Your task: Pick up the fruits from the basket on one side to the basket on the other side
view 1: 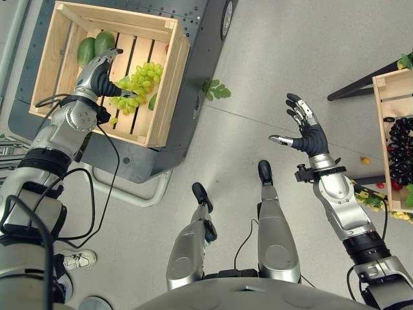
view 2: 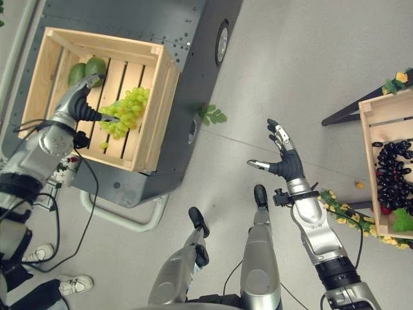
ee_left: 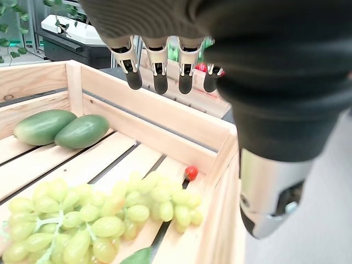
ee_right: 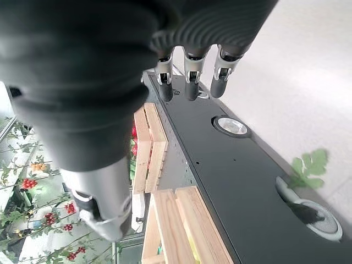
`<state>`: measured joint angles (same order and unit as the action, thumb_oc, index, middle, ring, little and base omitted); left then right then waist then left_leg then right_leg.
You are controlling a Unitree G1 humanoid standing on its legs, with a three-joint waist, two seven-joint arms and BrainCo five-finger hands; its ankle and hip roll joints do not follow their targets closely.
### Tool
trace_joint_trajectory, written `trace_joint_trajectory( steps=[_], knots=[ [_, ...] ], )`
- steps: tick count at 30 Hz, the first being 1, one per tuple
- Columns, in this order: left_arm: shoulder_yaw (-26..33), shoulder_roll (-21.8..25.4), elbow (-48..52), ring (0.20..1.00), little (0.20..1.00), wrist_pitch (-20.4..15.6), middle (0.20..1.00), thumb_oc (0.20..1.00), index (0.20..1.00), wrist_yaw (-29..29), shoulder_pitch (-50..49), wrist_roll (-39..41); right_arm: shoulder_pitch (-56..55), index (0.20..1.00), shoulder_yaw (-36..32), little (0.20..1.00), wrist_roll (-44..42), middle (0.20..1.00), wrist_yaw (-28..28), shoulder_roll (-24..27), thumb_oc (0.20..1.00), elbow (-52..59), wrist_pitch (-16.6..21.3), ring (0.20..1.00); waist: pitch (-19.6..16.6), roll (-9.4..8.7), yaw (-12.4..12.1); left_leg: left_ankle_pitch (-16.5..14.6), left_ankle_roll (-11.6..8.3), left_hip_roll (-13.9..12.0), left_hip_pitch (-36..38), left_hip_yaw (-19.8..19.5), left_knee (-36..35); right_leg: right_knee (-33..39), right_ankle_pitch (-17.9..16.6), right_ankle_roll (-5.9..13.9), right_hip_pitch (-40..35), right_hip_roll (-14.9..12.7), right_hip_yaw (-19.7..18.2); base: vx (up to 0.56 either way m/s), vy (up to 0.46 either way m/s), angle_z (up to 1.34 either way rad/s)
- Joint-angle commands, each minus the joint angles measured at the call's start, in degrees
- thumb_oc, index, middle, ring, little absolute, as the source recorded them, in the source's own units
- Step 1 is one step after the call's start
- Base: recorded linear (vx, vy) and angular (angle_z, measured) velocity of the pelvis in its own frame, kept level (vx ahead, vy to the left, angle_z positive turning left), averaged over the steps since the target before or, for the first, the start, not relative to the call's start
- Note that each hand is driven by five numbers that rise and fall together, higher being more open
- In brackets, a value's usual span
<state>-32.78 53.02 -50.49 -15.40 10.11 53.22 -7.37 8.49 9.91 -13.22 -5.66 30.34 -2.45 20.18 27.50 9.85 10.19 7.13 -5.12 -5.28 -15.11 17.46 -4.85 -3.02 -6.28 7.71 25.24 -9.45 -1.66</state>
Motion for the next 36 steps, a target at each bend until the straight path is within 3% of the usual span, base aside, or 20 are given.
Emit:
trace_joint_trajectory(
  steps=[1, 8, 20, 30, 36],
  knots=[
    [1.4, 6.8, -3.5, 1.000, 1.000, 0.4, 1.000, 1.000, 1.000, 1.0, 6.5, -0.7, 0.6, 1.000, -1.9, 1.000, -2.2, 1.000, -0.6, -0.8, 1.000, 5.5, 4.7, 1.000, 2.2, -2.63, 0.3, -2.6, -2.68, -1.5, -1.2, -1.3, 6.7, -2.6, -1.5, 3.32, 2.1, 2.4, 0.0, -0.03, -0.036, -0.11],
    [-0.7, 9.3, -7.7, 1.000, 1.000, 2.1, 1.000, 1.000, 1.000, 1.2, 10.8, -1.4, -0.6, 1.000, -1.4, 1.000, -2.3, 1.000, -0.9, -1.5, 1.000, 5.8, 5.0, 1.000, 2.3, -4.66, 0.2, -2.9, -2.79, -1.7, -7.4, -0.4, 8.9, -0.1, -4.5, 3.66, 7.1, 2.0, -1.2, -0.01, -0.003, -0.06],
    [-3.0, 12.1, -12.6, 1.000, 1.000, 3.6, 1.000, 1.000, 1.000, 2.9, 14.9, -3.2, -0.5, 1.000, 0.3, 1.000, -2.7, 1.000, -0.2, -2.1, 1.000, 6.5, 5.2, 1.000, 2.3, -6.66, -0.4, -5.0, -2.47, -1.1, -14.4, -0.7, 12.3, 1.4, -5.8, 3.89, 11.5, 0.9, -1.6, 0.01, 0.024, 0.02],
    [-2.5, 10.7, -17.8, 1.000, 1.000, 5.0, 1.000, 1.000, 1.000, 5.3, 20.5, 0.4, -1.5, 1.000, 1.2, 1.000, -3.3, 1.000, 0.7, -1.9, 1.000, 7.3, 4.7, 1.000, 2.3, -9.30, 1.0, -7.9, -1.48, -0.7, -19.1, -0.6, 16.6, 2.3, -6.7, 4.41, 13.9, 0.3, -2.7, 0.03, 0.047, 0.01],
    [-2.4, 10.0, -18.0, 1.000, 1.000, 4.6, 1.000, 1.000, 1.000, 5.6, 22.9, 2.5, -3.5, 1.000, 0.3, 1.000, -3.3, 1.000, 1.3, -1.7, 1.000, 8.2, 4.5, 1.000, 2.3, -9.90, 1.9, -9.6, -0.98, -0.3, -22.0, -0.5, 19.1, 2.6, -7.1, 4.77, 15.5, -0.5, -3.0, 0.05, 0.059, 0.01]
  ],
)
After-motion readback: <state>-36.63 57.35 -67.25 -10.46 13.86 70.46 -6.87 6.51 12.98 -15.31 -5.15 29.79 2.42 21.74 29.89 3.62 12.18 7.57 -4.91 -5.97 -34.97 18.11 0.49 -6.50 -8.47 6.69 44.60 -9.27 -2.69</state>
